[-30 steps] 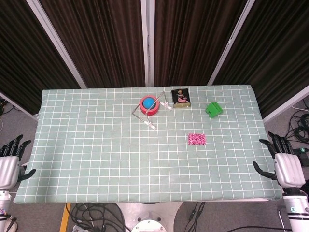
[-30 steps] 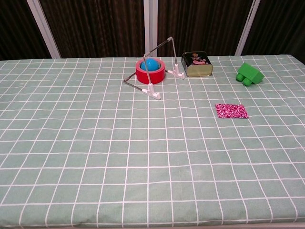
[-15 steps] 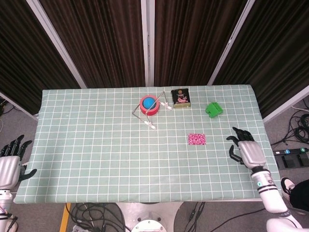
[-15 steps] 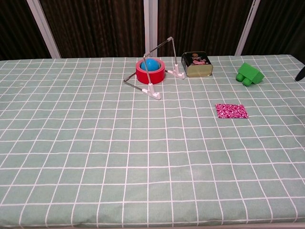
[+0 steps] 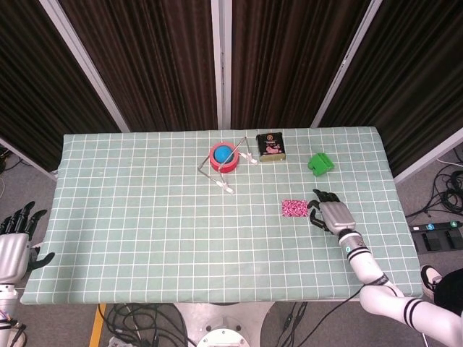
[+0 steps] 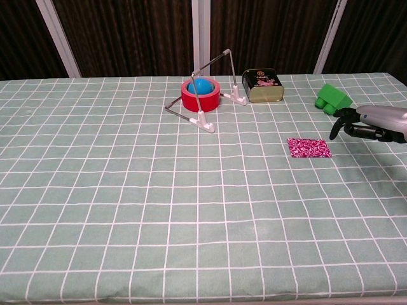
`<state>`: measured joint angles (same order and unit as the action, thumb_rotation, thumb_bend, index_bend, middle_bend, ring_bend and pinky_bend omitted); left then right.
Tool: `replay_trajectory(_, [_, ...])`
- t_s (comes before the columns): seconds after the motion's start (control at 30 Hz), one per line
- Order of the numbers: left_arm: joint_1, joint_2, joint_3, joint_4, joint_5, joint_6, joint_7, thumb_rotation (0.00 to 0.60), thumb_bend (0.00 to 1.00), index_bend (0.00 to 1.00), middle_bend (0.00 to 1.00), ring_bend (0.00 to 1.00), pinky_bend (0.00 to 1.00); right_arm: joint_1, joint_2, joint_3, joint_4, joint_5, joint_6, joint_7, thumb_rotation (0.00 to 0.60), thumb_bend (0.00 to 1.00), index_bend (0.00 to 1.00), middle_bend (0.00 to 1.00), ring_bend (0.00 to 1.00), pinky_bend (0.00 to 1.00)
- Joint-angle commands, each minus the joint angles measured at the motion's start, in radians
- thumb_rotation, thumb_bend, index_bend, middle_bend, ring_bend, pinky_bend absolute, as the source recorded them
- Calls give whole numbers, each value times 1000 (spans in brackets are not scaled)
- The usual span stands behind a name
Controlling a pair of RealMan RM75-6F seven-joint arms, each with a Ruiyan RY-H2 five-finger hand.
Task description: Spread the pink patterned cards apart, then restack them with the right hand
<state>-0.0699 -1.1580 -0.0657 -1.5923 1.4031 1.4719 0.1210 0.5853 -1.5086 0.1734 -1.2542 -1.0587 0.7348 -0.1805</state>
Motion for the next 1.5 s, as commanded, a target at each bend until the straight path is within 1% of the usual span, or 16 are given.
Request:
replay_trajectory(0.03, [1,0,-1,0,-3,0,1,600,80,218,163,132,186,22,-43,-9,55,-6,-10,6,0,696,305,0,0,0])
replay_trajectory(0.33, [-1,-2,0,4,-6,-5,2,600,79,218,163,132,186,48,-113,-19,158,0,-37,20,0,694,305,0,0,0])
replay_trajectory(0.53, [-2,-4,-1,5,-8,-6,2,600,80,218,162,132,186,75,-148,-22,204,-23,-50,24,0,693,306,0,0,0])
replay_trajectory(0.8, [1,-6,1,8,-12,-6,1,600,80,218,162,132,186,108,-178,-22,198,-54,-58,26,0,692,306,0,0,0])
replay_trajectory(1.13, [7,-8,3,17,-18,-5,-6,600,80,218,162,132,186,175,-224,-7,185,-74,-72,-2,0,690,305,0,0,0])
replay_trajectory(1.3, [10,-6,4,18,-17,-1,-11,600,80,218,162,132,186,173,-206,-5,164,-70,-50,-9,0,690,306,0,0,0])
replay_trajectory(1.5, [5,-10,3,19,-13,-6,-10,600,80,218,163,132,186,124,-127,-28,125,-56,-14,-10,0,690,306,0,0,0])
